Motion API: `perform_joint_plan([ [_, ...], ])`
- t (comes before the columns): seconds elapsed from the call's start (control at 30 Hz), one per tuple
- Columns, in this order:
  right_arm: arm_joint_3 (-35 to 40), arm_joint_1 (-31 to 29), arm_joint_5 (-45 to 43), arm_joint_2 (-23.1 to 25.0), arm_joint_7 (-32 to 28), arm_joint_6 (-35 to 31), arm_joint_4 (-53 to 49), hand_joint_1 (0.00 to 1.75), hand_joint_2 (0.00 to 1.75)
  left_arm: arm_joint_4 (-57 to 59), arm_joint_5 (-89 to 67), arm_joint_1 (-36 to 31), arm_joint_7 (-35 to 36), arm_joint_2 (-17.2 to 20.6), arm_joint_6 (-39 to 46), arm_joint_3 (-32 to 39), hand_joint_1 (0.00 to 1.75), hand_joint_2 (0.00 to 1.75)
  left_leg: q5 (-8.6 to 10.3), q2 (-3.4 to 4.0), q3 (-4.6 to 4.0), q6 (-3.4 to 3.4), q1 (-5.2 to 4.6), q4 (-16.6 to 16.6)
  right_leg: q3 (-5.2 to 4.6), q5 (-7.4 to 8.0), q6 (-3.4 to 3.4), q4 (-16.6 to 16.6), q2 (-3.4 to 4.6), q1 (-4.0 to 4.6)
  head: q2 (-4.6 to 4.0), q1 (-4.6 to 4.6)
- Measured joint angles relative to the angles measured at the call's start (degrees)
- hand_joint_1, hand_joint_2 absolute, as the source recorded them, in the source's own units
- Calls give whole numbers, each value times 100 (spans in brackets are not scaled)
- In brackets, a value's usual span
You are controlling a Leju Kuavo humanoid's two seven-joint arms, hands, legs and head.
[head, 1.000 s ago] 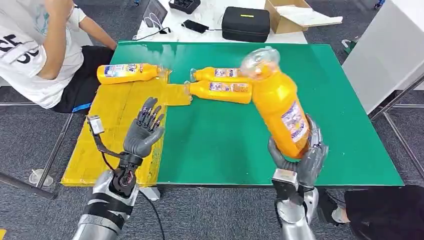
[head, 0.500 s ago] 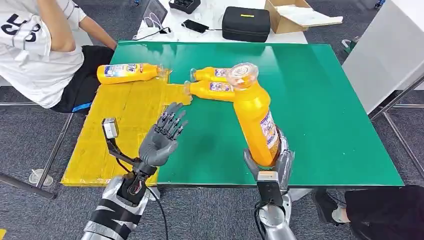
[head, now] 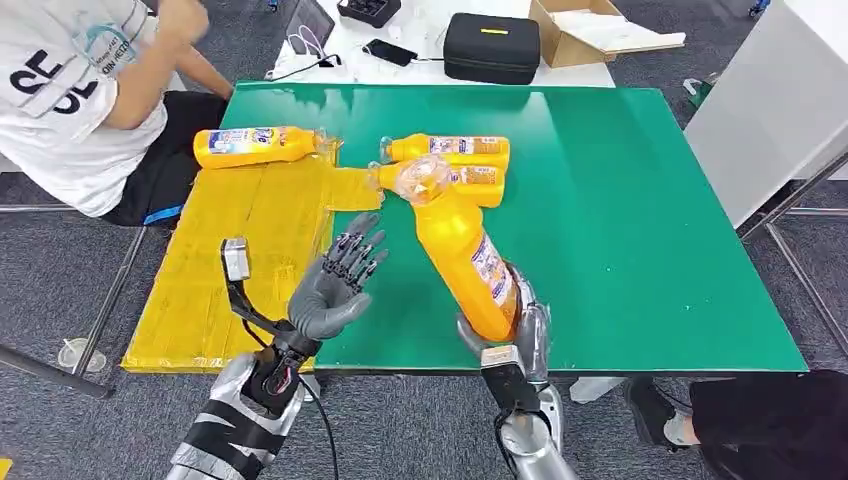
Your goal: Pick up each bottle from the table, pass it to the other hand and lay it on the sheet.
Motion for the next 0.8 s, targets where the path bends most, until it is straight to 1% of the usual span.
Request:
perform_joint_plan([
  [0.13,39,-78,153,37,0,151,213,175,175,9,-4,-2,-2,9,-2,-20,0,175,0,0,-1,0,0,0,0,0,0,0,1,0,0,0],
  [0.2,109,-182,360,113,0,299,534,175,175,17,-22,-11,-4,9,-13,-39,0,175,0,2,1,0,0,0,-1,0,0,0,1,1,0,0],
  [0.27,228,-281,531,223,0,313,908,173,175,48,-28,-31,-4,9,-20,-70,0,175,0,2,2,0,1,0,-1,0,0,0,1,2,0,0],
  [0.47,595,-548,654,496,-2,286,1874,175,175,153,-44,-93,-9,9,-15,-146,0,175,1,3,2,-1,4,0,-2,0,-1,0,1,5,0,0],
  [0.63,699,-741,708,599,-2,249,2311,175,175,243,-90,-100,-20,13,42,-146,0,175,1,2,1,-1,1,0,-2,0,0,0,1,1,0,2],
  [0.8,743,-829,726,643,-2,247,2520,175,175,297,-94,-105,-20,13,52,-144,0,175,0,2,1,-1,1,0,-2,0,0,0,1,1,0,0],
])
